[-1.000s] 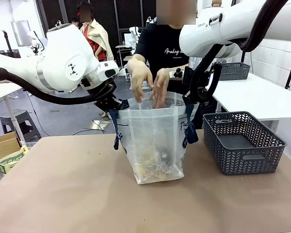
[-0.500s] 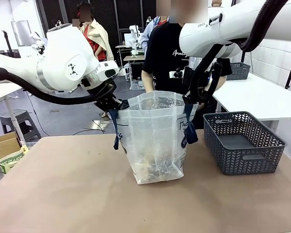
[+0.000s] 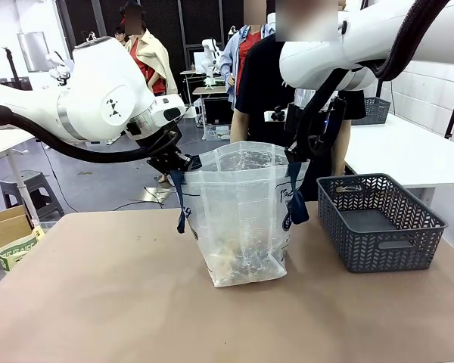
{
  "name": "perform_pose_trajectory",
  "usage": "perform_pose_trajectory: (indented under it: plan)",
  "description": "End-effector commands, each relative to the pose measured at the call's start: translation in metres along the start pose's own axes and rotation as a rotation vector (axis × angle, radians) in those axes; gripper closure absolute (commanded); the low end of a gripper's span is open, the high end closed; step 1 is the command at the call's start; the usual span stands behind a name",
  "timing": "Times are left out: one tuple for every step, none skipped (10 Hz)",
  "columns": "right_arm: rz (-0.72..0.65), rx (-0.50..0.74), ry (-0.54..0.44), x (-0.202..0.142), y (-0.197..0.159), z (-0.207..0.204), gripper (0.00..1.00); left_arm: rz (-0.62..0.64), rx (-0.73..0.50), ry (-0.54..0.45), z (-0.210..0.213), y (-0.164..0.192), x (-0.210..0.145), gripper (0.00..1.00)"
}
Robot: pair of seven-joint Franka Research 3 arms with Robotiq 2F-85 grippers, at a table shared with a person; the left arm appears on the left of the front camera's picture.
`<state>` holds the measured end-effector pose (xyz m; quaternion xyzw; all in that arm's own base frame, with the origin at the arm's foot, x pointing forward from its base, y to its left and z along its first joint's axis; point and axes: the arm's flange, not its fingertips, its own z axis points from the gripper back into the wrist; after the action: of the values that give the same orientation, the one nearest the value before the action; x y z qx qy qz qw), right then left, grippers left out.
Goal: Transfer purchased items from the store into the shopping bag.
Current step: Move the Reusable shopping bag to the right side of the table.
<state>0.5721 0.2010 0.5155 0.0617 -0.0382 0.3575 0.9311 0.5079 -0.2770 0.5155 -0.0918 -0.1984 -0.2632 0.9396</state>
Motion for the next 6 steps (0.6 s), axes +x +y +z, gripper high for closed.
perform_pose_trajectory:
  plan:
    - [-0.004,0.0,0.0,-0.0006,-0.0005,-0.0004,1.0,0.005,0.008,-0.001,0.0003,0.0015,-0.0002,1.0]
    - [-0.004,0.0,0.0,-0.0006,-0.0005,-0.0004,1.0,0.005,0.008,-0.001,0.0003,0.0015,-0.0002,1.0]
    - [-0.004,0.0,0.0,-0.0006,-0.0005,-0.0004,1.0,0.005,0.008,-0.001,0.0003,0.0015,-0.0002,1.0]
    - [-0.004,0.0,0.0,-0.0006,-0.0005,-0.0004,1.0,0.005,0.008,-0.001,0.0003,0.0015,-0.0002,1.0]
    - [-0.004,0.0,0.0,-0.0006,-0.0005,-0.0004,1.0,0.005,0.008,-0.001,0.0003,0.0015,-0.0002,1.0]
    - [-0.004,0.0,0.0,-0.0006,-0.0005,-0.0004,1.0,0.005,0.008,-0.001,0.0003,0.0015,-0.0002,1.0]
